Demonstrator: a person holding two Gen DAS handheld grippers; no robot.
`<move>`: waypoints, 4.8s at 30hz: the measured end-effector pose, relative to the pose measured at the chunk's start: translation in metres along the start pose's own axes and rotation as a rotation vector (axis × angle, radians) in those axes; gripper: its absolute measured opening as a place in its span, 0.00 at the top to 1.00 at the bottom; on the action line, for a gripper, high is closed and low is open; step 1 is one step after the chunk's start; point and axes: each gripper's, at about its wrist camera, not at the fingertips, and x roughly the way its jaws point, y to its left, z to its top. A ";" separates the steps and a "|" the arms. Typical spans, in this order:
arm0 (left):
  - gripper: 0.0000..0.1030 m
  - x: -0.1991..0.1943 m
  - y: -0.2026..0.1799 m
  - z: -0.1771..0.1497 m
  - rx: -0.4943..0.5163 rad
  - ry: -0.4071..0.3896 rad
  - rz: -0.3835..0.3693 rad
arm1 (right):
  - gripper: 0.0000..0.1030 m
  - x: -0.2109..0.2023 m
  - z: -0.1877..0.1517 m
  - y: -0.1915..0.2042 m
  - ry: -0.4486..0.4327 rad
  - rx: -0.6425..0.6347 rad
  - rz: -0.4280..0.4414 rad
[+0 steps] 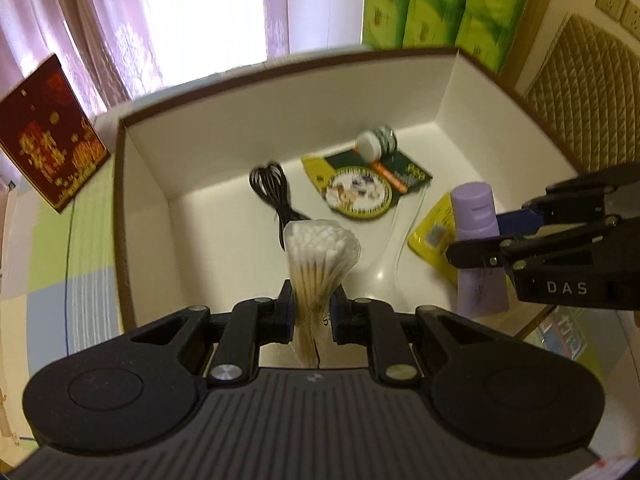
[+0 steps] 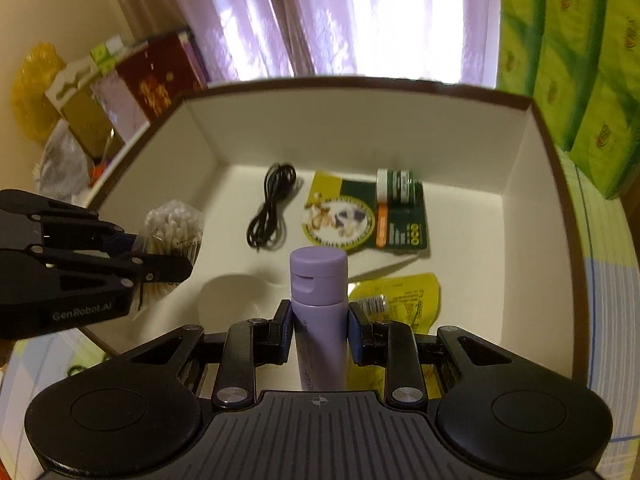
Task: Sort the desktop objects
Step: 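Lower swab bag and purple tube into the box and open both grippers, then withdraw both grippers from the box back toward the table items, then reach the left gripper toward the leopard-print strap while the right grasps the blue floss box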
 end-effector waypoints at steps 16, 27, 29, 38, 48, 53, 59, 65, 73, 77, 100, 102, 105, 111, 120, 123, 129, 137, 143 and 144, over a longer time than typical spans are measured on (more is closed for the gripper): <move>0.77 0.026 0.004 -0.006 -0.008 0.154 0.037 | 0.68 0.019 0.011 0.000 0.111 -0.006 -0.025; 0.39 0.014 0.001 -0.003 -0.007 0.127 0.024 | 0.06 -0.003 0.016 0.003 0.090 -0.127 -0.114; 0.35 0.011 -0.001 0.000 -0.007 0.117 0.019 | 0.04 -0.006 0.015 0.003 0.099 -0.147 -0.135; 0.14 -0.013 -0.007 0.004 0.015 0.046 0.038 | 0.02 -0.030 0.008 -0.002 0.061 -0.138 -0.158; 0.13 -0.050 -0.016 0.001 0.021 -0.028 0.079 | 0.02 -0.055 0.001 0.005 -0.007 -0.132 -0.169; 0.11 -0.074 -0.023 -0.002 0.020 -0.077 0.087 | 0.02 -0.071 -0.005 0.008 -0.043 -0.123 -0.164; 0.10 -0.101 -0.030 -0.010 0.002 -0.130 0.083 | 0.02 -0.092 -0.016 0.011 -0.085 -0.108 -0.167; 0.10 -0.121 -0.034 -0.023 -0.035 -0.165 0.081 | 0.02 -0.112 -0.030 0.015 -0.127 -0.090 -0.185; 0.10 -0.140 -0.041 -0.040 -0.067 -0.200 0.097 | 0.02 -0.130 -0.045 0.021 -0.162 -0.078 -0.170; 0.10 -0.146 -0.041 -0.048 -0.083 -0.210 0.107 | 0.02 -0.133 -0.049 0.025 -0.169 -0.082 -0.159; 0.07 -0.139 -0.023 -0.143 -0.210 -0.147 0.133 | 0.02 -0.121 -0.142 0.016 -0.126 0.030 -0.155; 0.07 -0.137 -0.021 -0.152 -0.221 -0.134 0.132 | 0.02 -0.119 -0.151 0.013 -0.111 0.046 -0.154; 0.07 -0.135 -0.019 -0.163 -0.242 -0.120 0.132 | 0.02 -0.117 -0.160 0.009 -0.096 0.072 -0.156; 0.07 -0.128 -0.016 -0.174 -0.267 -0.101 0.140 | 0.02 -0.108 -0.171 0.004 -0.071 0.109 -0.156; 0.07 -0.111 -0.009 -0.173 -0.281 -0.088 0.164 | 0.02 -0.082 -0.172 -0.005 -0.084 0.108 -0.182; 0.07 -0.102 -0.007 -0.173 -0.284 -0.083 0.172 | 0.02 -0.071 -0.167 -0.010 -0.089 0.110 -0.197; 0.07 -0.087 -0.005 -0.173 -0.285 -0.070 0.185 | 0.05 -0.046 -0.152 -0.017 -0.098 0.111 -0.239; 0.07 -0.079 -0.001 -0.174 -0.274 -0.066 0.207 | 0.37 -0.023 -0.140 -0.025 -0.070 0.121 -0.253; 0.07 -0.070 0.002 -0.174 -0.280 -0.063 0.217 | 0.46 -0.029 -0.150 -0.023 -0.075 0.092 -0.255; 0.07 -0.067 0.002 -0.173 -0.279 -0.062 0.221 | 0.46 -0.031 -0.152 -0.023 -0.074 0.091 -0.256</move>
